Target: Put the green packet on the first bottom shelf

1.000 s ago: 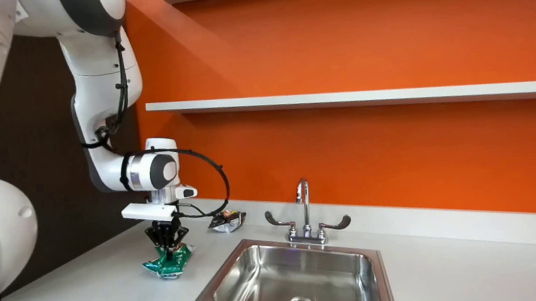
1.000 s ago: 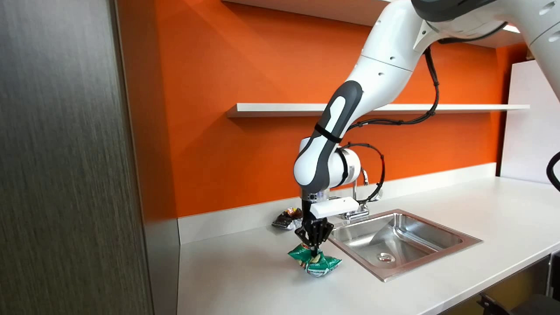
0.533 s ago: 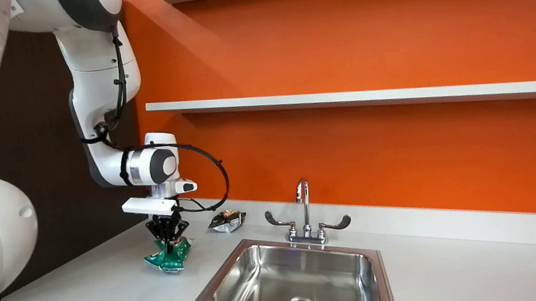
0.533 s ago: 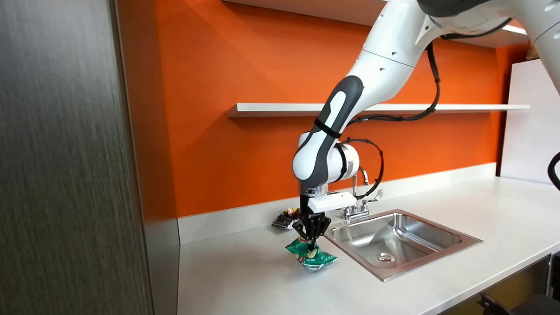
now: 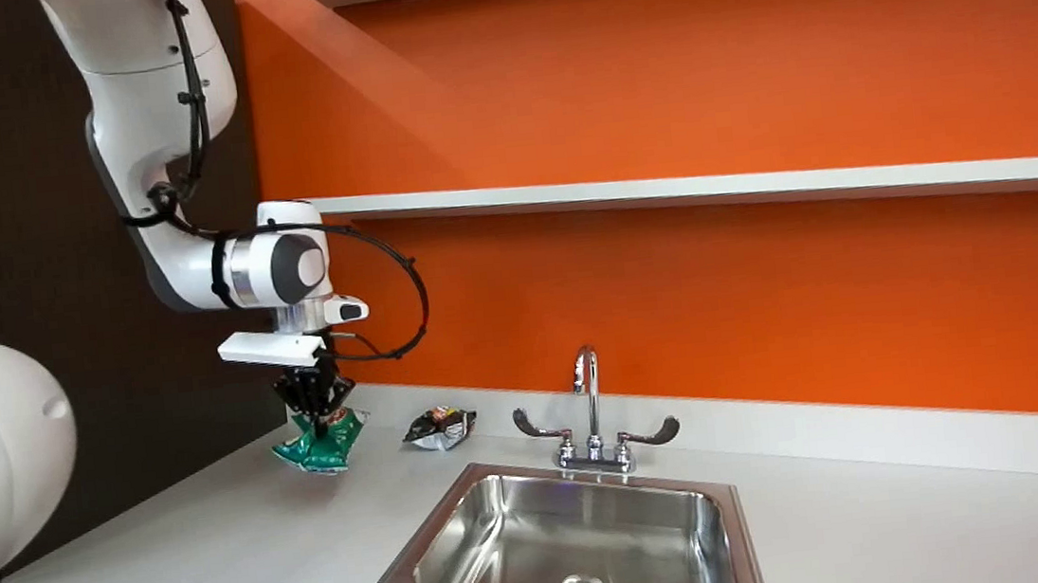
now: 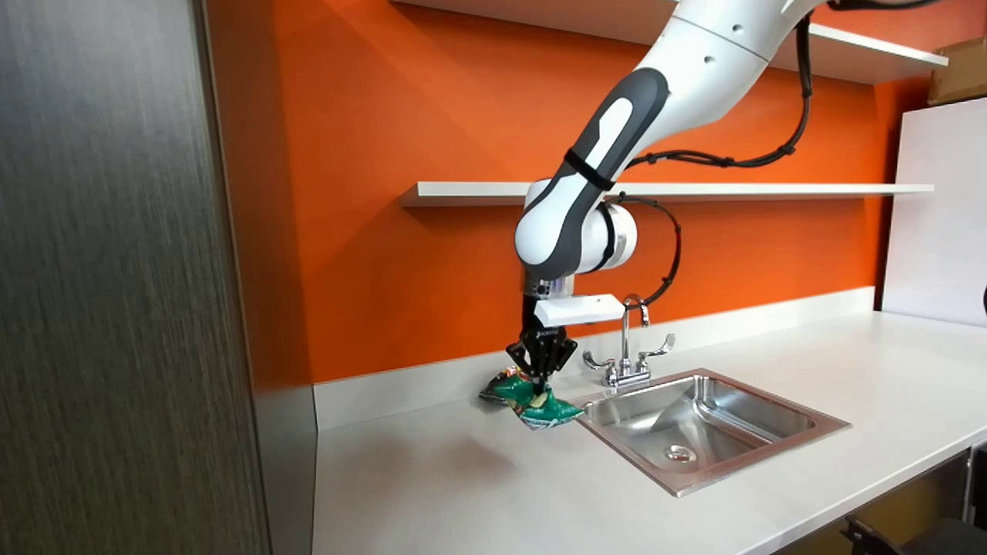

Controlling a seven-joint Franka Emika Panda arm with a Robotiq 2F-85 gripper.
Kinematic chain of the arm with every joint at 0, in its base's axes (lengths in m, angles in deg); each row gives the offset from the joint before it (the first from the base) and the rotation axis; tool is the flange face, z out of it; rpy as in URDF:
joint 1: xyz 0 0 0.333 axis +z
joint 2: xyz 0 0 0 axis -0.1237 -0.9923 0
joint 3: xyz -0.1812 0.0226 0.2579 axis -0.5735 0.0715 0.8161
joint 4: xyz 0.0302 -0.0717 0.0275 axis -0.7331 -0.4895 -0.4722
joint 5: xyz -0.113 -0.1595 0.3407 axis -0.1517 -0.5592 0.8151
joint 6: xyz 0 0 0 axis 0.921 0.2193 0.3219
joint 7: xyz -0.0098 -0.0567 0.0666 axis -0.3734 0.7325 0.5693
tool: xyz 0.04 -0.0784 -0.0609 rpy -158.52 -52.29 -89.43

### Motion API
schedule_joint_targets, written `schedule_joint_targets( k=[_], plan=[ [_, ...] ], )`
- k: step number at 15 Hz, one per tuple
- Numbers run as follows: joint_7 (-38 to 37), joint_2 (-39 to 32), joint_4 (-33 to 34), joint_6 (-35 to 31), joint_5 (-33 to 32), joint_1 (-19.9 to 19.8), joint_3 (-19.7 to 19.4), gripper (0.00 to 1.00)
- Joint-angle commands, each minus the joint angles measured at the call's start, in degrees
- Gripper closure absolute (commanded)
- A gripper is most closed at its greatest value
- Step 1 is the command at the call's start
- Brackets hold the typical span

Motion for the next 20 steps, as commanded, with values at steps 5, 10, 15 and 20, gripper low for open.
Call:
schedule_joint_targets(
  k=[5, 10, 15, 20],
  plan=[
    [-7.63, 21.23, -7.14, 10.13, -3.11, -0.54, 3.29, 1.0],
    [-10.24, 31.99, -4.97, 15.62, -2.42, -1.3, 6.91, 1.0],
    [-12.67, 36.49, 0.55, 15.91, -3.01, -3.13, 9.78, 1.0],
    [-17.21, 34.9, 7.78, 13.5, -7.34, -8.14, 12.21, 1.0]
  ],
)
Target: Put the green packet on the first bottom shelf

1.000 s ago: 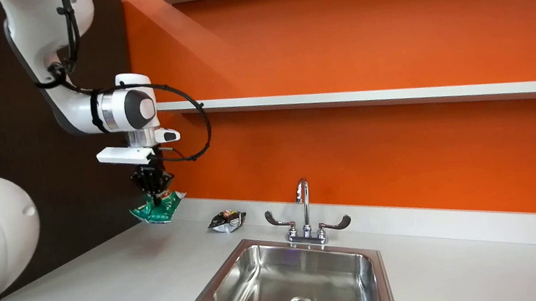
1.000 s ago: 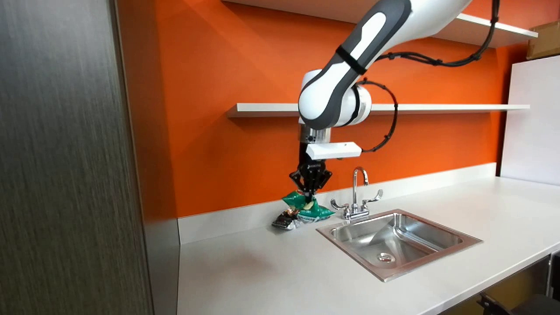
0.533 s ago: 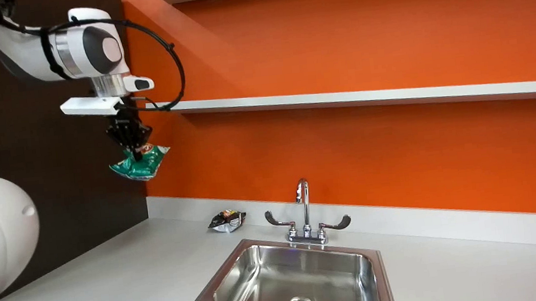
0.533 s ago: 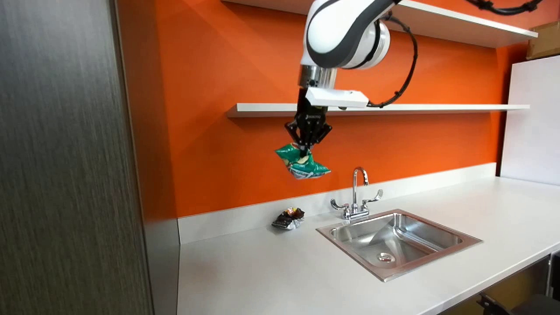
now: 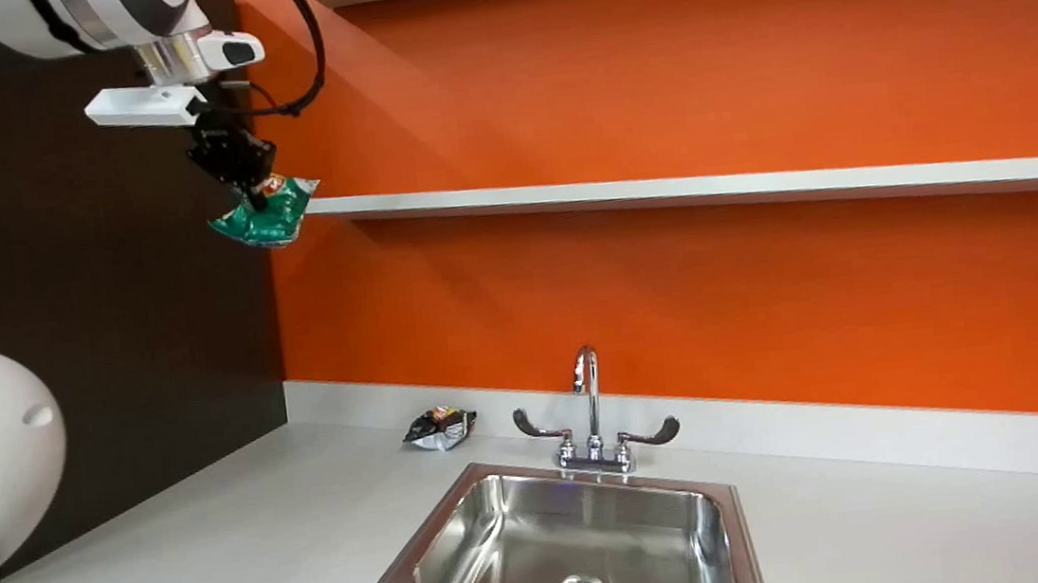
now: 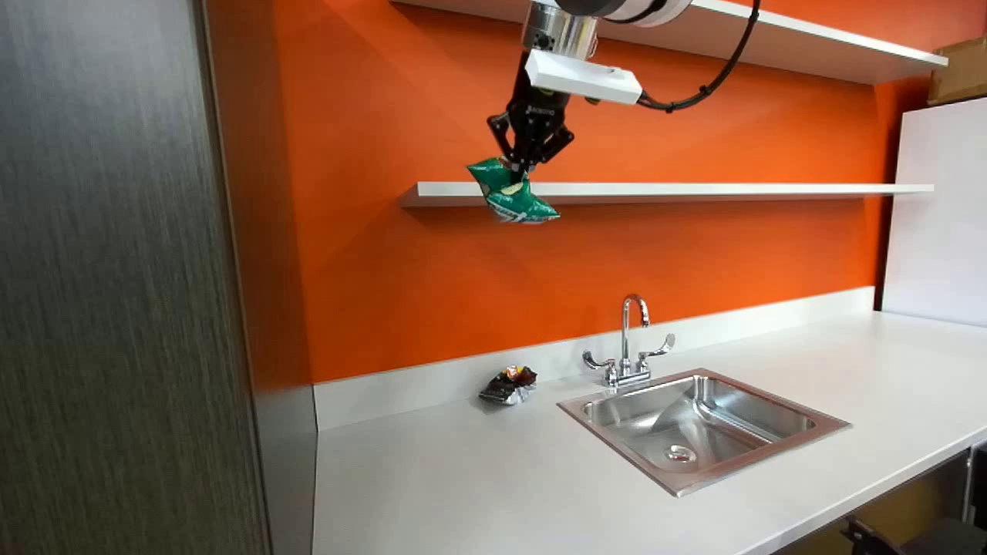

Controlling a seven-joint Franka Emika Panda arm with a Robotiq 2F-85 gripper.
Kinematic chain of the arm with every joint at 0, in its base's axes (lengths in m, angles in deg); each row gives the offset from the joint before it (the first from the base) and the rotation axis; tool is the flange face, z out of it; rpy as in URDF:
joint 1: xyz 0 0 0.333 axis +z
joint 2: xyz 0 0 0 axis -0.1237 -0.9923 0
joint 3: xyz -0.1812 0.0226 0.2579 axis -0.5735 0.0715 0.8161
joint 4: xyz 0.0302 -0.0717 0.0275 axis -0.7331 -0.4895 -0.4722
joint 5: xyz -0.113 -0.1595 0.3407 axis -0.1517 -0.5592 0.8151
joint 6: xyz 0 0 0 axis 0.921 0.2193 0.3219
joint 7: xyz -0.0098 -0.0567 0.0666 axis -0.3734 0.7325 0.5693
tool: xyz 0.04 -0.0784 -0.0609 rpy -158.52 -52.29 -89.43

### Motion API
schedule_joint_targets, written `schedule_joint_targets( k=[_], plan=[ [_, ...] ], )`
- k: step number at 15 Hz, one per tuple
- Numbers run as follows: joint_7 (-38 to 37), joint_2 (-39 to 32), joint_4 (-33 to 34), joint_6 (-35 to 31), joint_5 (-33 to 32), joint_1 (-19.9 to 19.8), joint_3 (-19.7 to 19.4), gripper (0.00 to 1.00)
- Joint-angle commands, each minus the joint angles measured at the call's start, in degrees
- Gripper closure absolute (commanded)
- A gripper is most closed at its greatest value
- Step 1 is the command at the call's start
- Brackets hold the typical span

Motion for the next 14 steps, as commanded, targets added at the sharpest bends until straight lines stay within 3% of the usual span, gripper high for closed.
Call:
schedule_joint_targets(
  k=[1, 7, 14],
  plan=[
    [-4.93, -2.49, 6.33, -0.72, -4.91, -5.43, 2.82, 1.0],
    [-12.22, -9.48, 17.54, -1.5, -15.47, -11.55, 5.14, 1.0],
    [-17.9, -20.67, 29.16, -0.45, -24.46, -8.94, 3.88, 1.0]
  ],
)
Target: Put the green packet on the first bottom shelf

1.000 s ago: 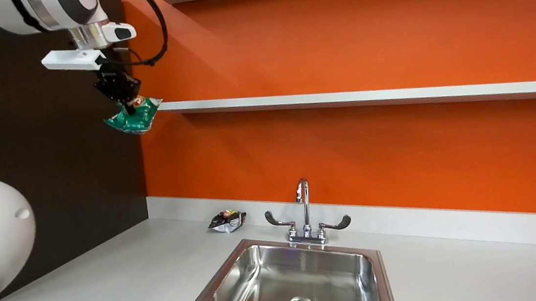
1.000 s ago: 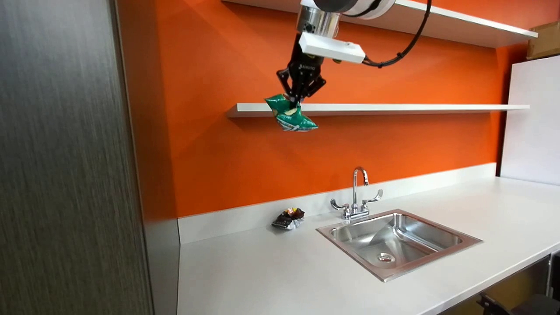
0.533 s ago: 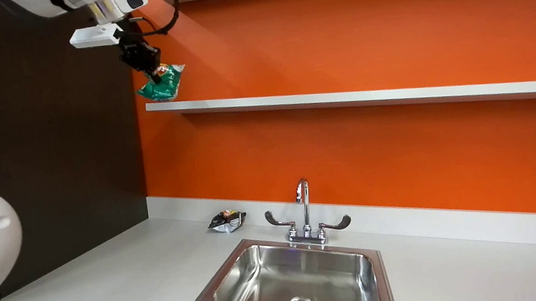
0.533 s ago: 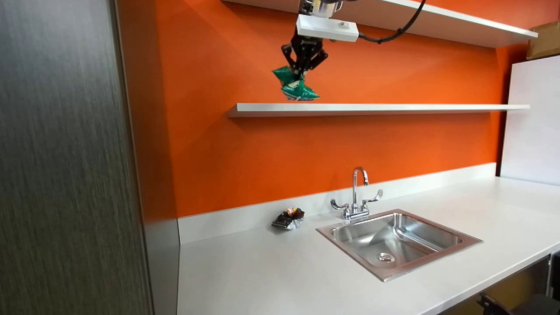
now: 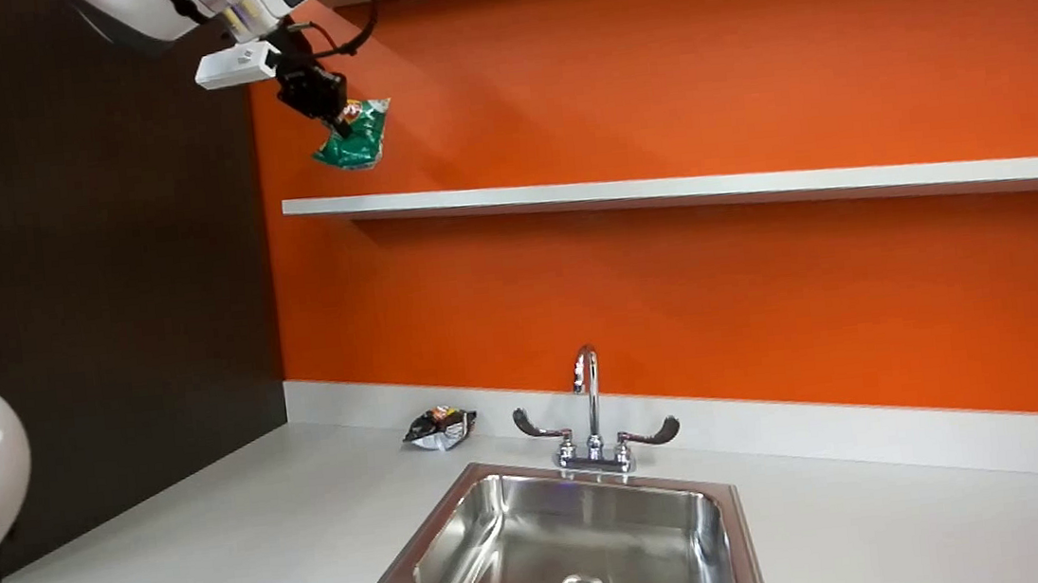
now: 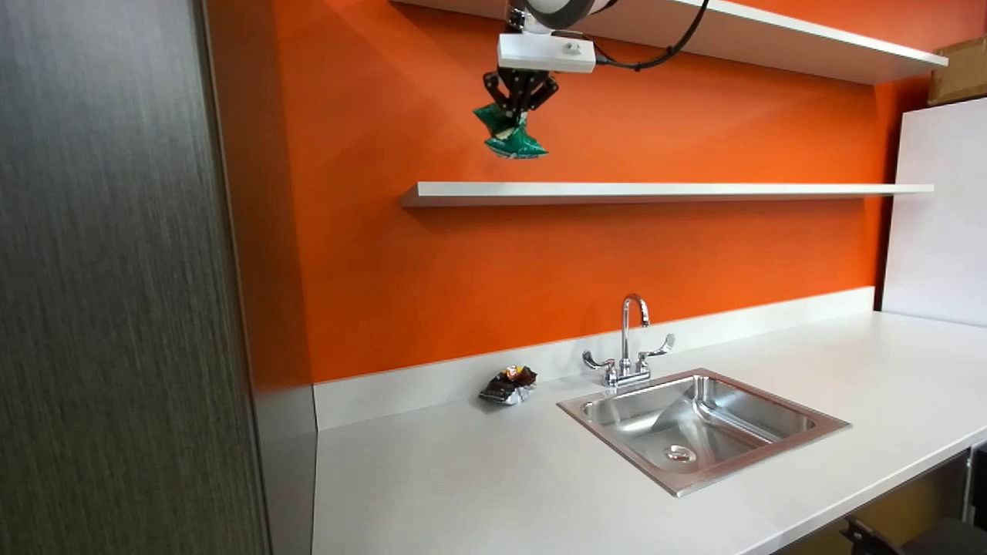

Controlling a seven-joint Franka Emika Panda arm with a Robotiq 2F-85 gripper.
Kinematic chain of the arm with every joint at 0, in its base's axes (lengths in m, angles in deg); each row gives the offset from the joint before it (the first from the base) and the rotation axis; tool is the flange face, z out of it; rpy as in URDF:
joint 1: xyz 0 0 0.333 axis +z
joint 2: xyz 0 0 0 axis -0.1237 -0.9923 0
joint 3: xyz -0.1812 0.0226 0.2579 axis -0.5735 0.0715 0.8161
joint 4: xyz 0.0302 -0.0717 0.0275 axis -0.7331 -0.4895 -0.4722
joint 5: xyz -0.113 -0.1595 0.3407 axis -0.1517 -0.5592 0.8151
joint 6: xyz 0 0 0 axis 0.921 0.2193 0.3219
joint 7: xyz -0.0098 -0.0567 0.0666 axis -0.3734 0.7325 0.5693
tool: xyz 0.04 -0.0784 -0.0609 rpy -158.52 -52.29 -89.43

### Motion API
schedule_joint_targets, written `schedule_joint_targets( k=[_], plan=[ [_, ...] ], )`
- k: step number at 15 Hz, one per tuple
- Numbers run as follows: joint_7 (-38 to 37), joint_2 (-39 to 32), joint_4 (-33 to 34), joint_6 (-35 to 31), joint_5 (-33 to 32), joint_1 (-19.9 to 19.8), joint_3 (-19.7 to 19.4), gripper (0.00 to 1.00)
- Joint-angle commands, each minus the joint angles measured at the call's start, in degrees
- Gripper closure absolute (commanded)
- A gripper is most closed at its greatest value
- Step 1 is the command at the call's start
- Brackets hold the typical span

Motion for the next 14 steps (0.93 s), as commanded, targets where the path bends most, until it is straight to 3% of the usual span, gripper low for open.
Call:
schedule_joint_targets(
  k=[1, 11, 13, 14],
  plan=[
    [-3.19, -7.16, 7.29, 1.11, -4.28, 1.66, -0.5, 1.0],
    [-3.42, -18.79, 17.29, 0.83, -5.82, 9.01, -8.49, 1.0],
    [-3.55, -19.51, 18.43, 1.17, -5.63, 10.25, -9.82, 0.73],
    [-3.5, -19.55, 18.71, 1.31, -5.42, 10.84, -10.31, 0.68]
  ],
)
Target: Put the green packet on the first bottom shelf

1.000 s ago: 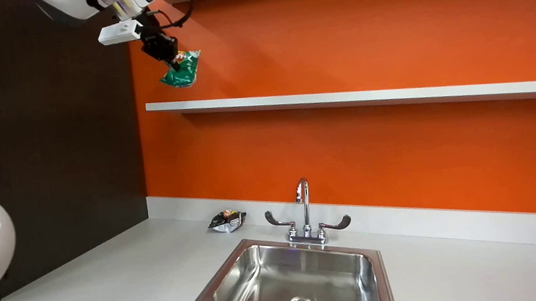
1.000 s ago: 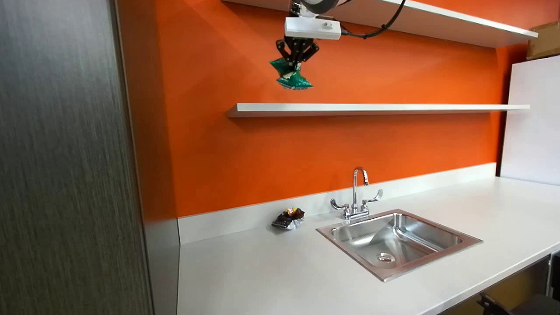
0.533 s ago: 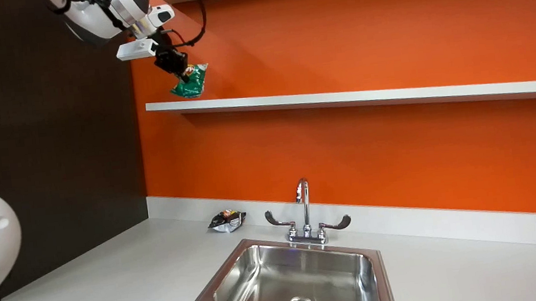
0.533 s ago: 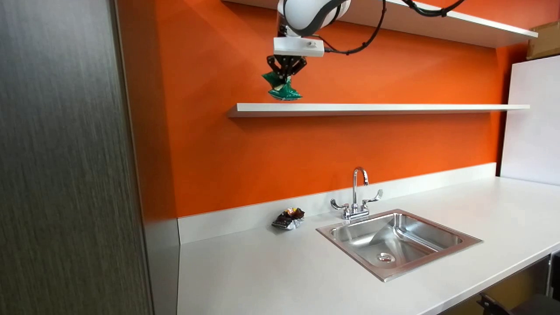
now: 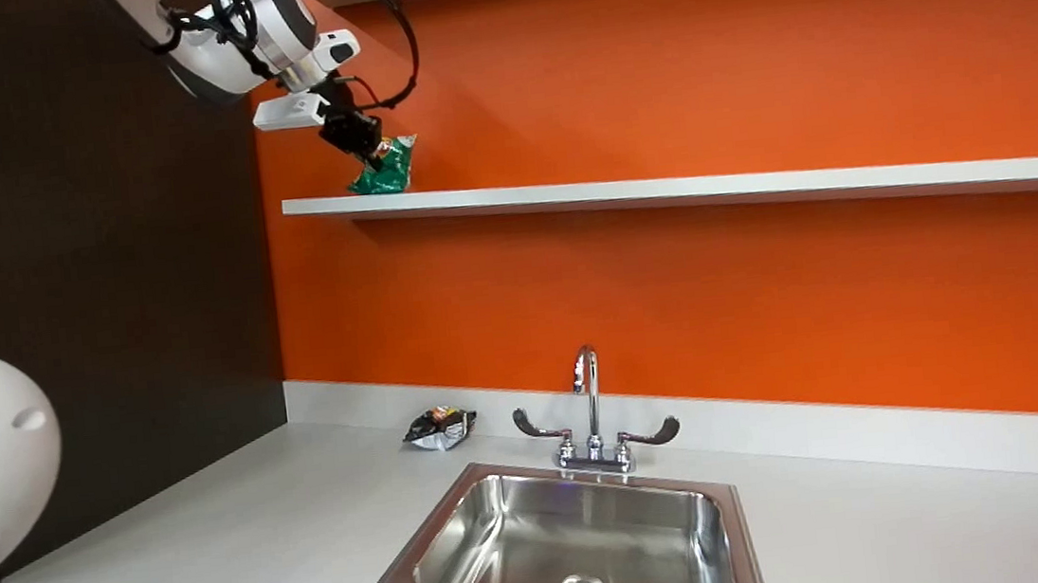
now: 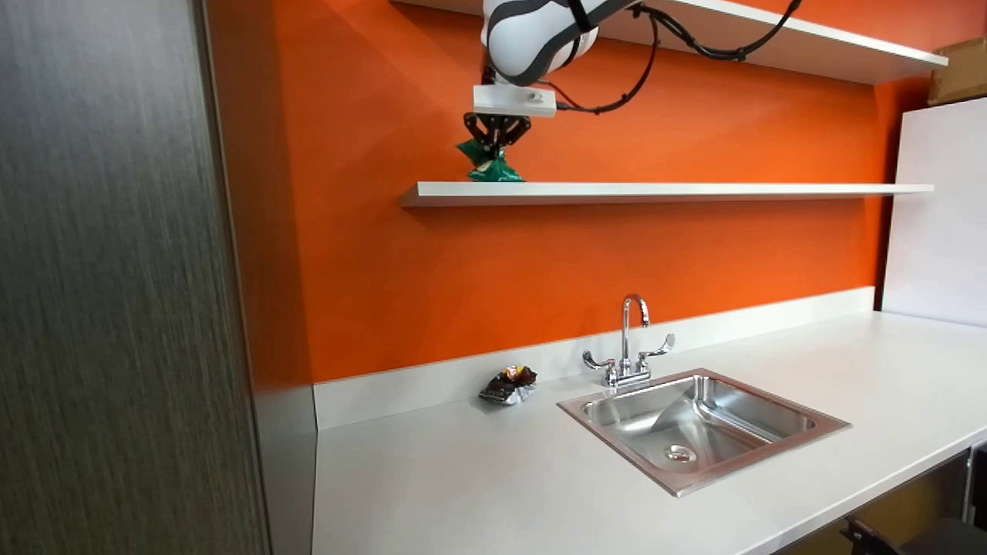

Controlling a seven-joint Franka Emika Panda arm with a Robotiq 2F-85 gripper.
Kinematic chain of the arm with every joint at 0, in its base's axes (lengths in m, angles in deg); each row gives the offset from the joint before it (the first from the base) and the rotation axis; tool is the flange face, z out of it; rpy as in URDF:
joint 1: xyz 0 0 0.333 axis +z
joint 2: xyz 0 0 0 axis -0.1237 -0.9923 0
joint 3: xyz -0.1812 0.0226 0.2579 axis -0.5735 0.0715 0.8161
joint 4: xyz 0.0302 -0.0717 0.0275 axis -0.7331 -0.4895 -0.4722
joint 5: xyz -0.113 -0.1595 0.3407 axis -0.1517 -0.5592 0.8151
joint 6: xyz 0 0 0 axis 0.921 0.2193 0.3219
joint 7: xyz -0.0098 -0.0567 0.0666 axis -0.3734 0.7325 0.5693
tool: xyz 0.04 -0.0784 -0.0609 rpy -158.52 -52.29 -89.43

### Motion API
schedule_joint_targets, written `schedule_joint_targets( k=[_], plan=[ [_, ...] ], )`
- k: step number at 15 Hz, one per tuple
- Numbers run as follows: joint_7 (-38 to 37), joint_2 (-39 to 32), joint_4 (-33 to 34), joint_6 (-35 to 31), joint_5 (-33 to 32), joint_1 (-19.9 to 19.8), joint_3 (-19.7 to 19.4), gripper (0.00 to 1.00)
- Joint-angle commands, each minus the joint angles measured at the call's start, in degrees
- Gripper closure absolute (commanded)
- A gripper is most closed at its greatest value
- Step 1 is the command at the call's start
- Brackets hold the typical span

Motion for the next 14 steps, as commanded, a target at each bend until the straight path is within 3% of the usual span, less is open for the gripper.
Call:
schedule_joint_targets(
  k=[1, 8, 14],
  plan=[
    [-1.38, -1.76, 3.57, 1.5, -1.0, 2.86, -2.37, 0.59],
    [-1.51, 2.56, 2.35, 6.4, 0.68, 5.05, -2.83, 0.04],
    [2.65, 10.03, -2.41, 24.18, 9.64, 5.35, -0.66, 0.0]
  ],
)
